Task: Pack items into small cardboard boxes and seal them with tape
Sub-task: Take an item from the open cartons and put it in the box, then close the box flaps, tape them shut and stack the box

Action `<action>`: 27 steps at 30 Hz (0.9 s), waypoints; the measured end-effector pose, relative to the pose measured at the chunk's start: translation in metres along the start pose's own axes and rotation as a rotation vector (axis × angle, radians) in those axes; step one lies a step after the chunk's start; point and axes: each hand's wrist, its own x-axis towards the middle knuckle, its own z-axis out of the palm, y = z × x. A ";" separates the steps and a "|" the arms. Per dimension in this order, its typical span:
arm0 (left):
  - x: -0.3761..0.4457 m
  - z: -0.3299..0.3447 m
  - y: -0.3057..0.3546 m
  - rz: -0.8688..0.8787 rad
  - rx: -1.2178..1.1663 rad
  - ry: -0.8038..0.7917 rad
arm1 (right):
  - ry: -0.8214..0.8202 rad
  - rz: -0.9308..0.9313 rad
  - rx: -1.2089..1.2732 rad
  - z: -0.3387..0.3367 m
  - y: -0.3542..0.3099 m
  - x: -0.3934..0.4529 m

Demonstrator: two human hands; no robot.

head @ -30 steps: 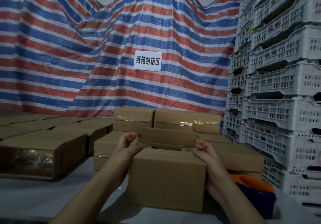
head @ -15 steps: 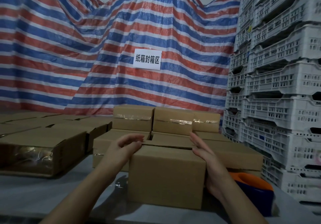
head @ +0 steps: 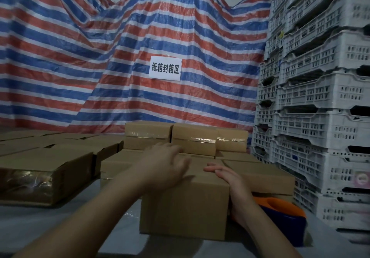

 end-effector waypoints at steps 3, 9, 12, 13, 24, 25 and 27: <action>0.001 0.012 0.013 0.106 0.038 -0.237 | -0.016 0.008 0.006 0.000 -0.001 0.000; 0.002 0.011 0.011 0.096 0.101 -0.407 | -0.091 0.014 -0.161 -0.005 -0.012 -0.003; 0.002 0.009 0.012 0.087 0.079 -0.418 | -0.032 -0.198 -0.508 -0.023 -0.021 -0.006; 0.001 0.009 0.012 0.090 0.077 -0.419 | 0.029 -0.297 -0.622 -0.032 -0.022 -0.009; 0.003 0.003 0.014 0.088 0.068 -0.495 | 0.254 -0.103 -1.548 -0.096 0.022 -0.045; 0.003 0.002 0.014 0.092 0.071 -0.500 | 0.276 -0.119 -1.547 -0.096 0.023 -0.044; 0.001 0.000 0.014 0.100 0.067 -0.505 | 0.310 -0.144 -1.567 -0.096 0.025 -0.042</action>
